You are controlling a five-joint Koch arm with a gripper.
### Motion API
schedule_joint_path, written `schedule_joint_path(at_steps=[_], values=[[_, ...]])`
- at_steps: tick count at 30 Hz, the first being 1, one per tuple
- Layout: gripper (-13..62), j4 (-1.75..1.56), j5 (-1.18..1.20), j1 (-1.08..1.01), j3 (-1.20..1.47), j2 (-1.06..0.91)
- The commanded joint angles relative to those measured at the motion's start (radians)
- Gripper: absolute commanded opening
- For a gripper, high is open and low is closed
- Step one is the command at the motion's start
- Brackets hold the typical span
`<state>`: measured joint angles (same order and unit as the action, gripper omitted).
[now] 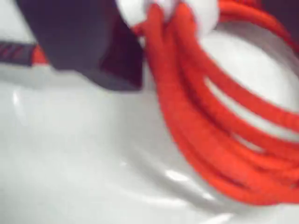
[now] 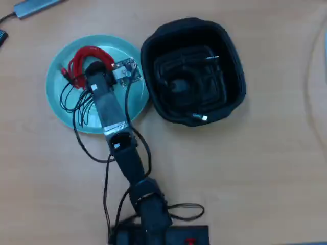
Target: Put a black charging cable in a black bowl and put a red charging cable in a green bowl
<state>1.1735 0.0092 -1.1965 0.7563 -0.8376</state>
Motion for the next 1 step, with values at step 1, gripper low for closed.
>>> schedule_joint_path(at_steps=[1], values=[[41.9,0.124,0.026,-0.014,-0.342,-0.028]])
